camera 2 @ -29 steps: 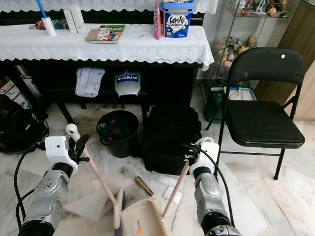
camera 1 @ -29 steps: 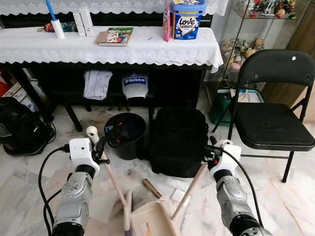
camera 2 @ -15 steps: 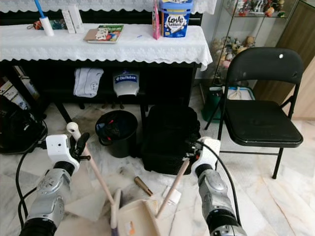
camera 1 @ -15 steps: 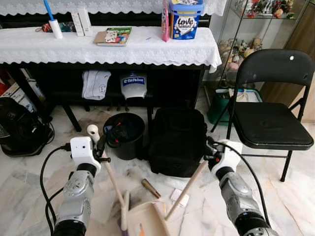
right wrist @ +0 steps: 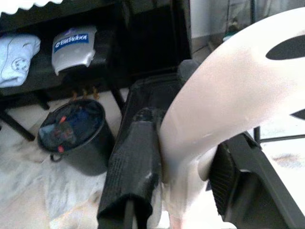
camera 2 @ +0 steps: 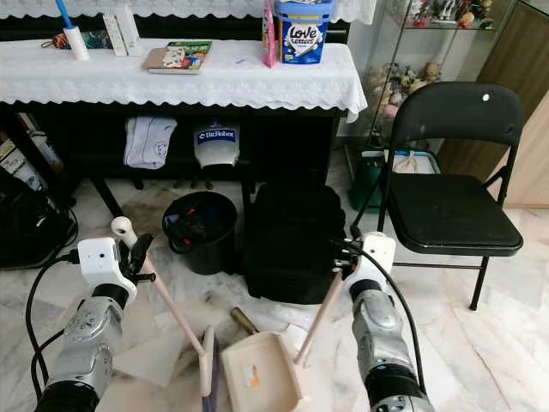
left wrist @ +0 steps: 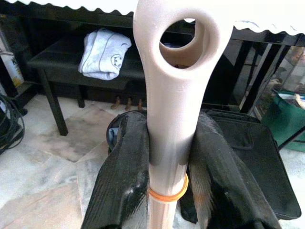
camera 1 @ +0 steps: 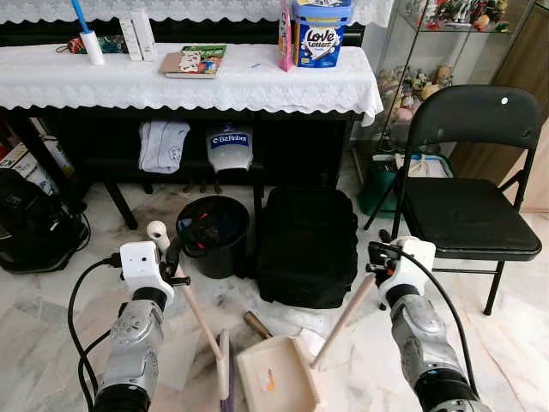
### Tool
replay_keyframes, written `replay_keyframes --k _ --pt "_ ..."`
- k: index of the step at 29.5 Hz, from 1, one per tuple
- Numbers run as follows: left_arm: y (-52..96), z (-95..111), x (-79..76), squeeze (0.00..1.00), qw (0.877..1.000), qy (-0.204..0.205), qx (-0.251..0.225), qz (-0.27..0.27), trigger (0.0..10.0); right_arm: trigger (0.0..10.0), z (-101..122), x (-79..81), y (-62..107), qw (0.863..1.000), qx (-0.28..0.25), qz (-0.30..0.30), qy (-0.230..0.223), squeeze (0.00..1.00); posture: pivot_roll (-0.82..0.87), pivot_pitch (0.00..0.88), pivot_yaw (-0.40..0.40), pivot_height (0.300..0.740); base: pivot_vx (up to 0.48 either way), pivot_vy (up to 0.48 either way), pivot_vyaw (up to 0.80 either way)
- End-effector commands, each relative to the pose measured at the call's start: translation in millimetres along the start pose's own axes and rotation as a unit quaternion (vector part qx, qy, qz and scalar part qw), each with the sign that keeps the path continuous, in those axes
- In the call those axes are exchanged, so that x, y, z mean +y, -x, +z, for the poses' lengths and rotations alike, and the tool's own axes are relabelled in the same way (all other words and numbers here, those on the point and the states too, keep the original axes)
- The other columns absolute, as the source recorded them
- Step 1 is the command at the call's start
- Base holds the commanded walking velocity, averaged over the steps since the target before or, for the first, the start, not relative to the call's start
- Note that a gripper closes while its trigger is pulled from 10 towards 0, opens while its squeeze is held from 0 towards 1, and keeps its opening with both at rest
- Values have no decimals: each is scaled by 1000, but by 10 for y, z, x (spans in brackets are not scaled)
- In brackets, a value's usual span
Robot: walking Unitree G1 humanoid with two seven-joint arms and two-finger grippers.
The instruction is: Sweep floor
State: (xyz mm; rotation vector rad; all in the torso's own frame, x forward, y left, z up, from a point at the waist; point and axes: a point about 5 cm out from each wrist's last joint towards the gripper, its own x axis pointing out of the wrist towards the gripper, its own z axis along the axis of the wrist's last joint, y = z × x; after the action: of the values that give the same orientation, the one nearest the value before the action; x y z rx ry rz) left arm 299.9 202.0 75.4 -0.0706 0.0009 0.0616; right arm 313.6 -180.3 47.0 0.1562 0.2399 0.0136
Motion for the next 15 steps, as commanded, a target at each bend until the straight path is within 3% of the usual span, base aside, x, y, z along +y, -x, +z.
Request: replay_keyframes --k 1,5,8,15 --pt "-27 75 56 0 1000 -5 -20 11 10000 10000 -5 54 3 1000 12 16 3 0 -1 0 -8 740 0 0 0" --pt "-27 81 65 0 1000 -7 -23 15 10000 10000 14 22 12 1000 5 -4 8 0 0 0 -9 740 0 0 0" --pt "-32 89 82 0 999 -9 -27 20 10000 10000 190 13 82 997 -72 -25 18 0 -2 0 -9 740 0 0 0" --pt "-35 96 94 0 999 -11 -29 24 10000 10000 235 80 230 993 -114 -20 32 0 -9 0 -6 740 0 0 0"
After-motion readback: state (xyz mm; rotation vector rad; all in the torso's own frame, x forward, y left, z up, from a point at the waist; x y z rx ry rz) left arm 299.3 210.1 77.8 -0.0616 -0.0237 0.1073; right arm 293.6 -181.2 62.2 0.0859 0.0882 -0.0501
